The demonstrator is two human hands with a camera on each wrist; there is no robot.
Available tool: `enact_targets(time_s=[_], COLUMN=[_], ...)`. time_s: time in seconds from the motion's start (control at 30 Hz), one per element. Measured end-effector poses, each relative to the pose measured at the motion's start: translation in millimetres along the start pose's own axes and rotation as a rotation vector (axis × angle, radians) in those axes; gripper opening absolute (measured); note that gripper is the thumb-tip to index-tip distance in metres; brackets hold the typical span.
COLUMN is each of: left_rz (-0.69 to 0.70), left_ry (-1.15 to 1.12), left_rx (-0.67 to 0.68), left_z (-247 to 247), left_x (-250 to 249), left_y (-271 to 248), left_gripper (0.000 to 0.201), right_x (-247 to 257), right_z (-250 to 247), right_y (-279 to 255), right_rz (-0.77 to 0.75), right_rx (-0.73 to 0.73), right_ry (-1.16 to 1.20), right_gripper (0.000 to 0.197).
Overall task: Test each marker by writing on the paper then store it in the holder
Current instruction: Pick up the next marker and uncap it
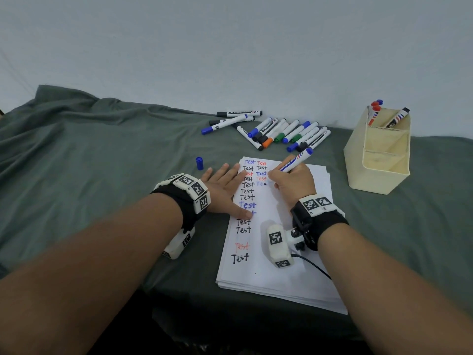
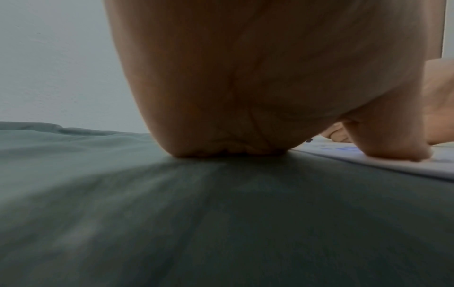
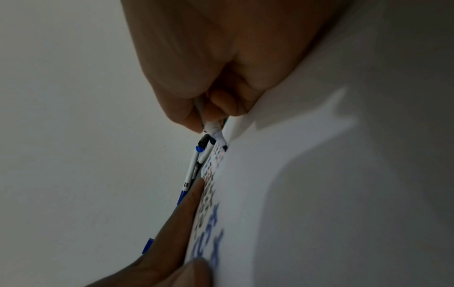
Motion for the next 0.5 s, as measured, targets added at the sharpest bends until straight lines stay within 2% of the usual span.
enact_targets(time_s=[0.13, 0.33, 0.5], left_rz=[-0.006, 0.0, -0.002], left_ry=[0.0, -0.013, -0.01], left_rx=[0.004, 0.002, 0.01], left_z=[-1.3, -2.2, -2.2], left_x=[-1.2, -2.6, -2.0], left_y=[-2.5, -4.1, -4.1], left_gripper=[0.122, 0.121, 0.122], right_x=[-0.1, -5.9, -2.1], right_z=[0.6, -5.2, -2.3], right_y=[-1.1, 3.4, 1.5], right_rz=[-0.013, 0.032, 0.025], right_rx=[0.026, -0.06, -0.024], right_ry=[-0.013, 0.038, 0.013], right_gripper=[0.013, 0.008, 0.007])
Point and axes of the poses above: each hand's wrist, its own y-axis towards the middle knuckle, its own z-axis out of the palm, x = y × z, the point moved 5 cm from there along y, towards the middle knuckle, and after that the axes turned 2 degrees about -y, right-handed, at the moved point
